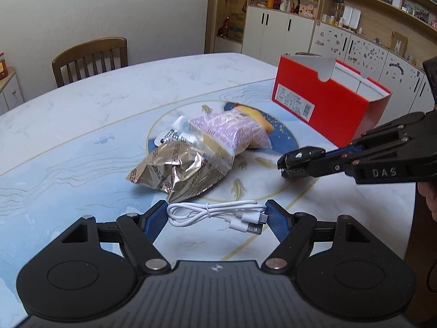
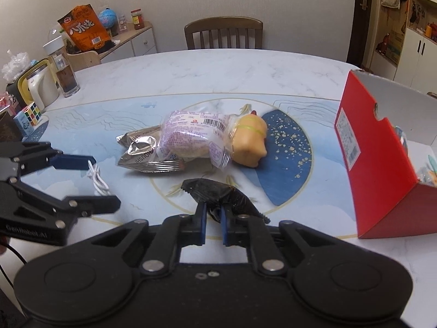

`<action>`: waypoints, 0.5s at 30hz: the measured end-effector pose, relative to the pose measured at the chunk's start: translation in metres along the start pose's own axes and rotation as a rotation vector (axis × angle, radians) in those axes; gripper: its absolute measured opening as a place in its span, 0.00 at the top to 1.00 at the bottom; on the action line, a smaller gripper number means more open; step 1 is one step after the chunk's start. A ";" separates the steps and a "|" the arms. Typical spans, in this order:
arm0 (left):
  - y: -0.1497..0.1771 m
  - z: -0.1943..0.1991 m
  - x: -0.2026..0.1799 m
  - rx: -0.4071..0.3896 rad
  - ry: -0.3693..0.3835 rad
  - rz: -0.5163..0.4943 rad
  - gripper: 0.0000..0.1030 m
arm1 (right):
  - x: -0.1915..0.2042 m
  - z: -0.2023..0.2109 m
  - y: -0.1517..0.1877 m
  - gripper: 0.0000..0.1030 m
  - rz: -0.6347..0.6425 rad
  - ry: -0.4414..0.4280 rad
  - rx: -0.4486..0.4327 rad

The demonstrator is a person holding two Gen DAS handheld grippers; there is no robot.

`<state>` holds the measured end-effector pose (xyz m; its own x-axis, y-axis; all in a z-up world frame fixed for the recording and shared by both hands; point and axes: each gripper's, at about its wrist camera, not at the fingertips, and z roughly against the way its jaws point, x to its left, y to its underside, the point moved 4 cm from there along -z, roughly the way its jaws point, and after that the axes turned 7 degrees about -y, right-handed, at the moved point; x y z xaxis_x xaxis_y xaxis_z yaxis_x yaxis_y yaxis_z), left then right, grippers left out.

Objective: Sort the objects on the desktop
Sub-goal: 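Lift the black snack packet off the mat with the right tool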

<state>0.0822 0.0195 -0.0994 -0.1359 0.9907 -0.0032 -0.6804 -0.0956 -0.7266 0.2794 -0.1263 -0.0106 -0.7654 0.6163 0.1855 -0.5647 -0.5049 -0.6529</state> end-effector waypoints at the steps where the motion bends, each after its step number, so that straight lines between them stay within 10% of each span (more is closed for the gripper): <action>1: -0.001 0.001 0.000 -0.002 0.000 0.001 0.25 | -0.001 -0.001 0.001 0.91 0.001 0.003 0.004; 15: 0.002 0.004 -0.001 0.002 0.009 0.011 0.25 | -0.001 0.000 0.023 0.67 -0.049 -0.031 0.108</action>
<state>0.0775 0.0174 -0.0982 -0.1364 0.9905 -0.0175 -0.6804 -0.1065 -0.7250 0.2672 -0.1387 -0.0260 -0.7444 0.6235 0.2392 -0.6304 -0.5379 -0.5597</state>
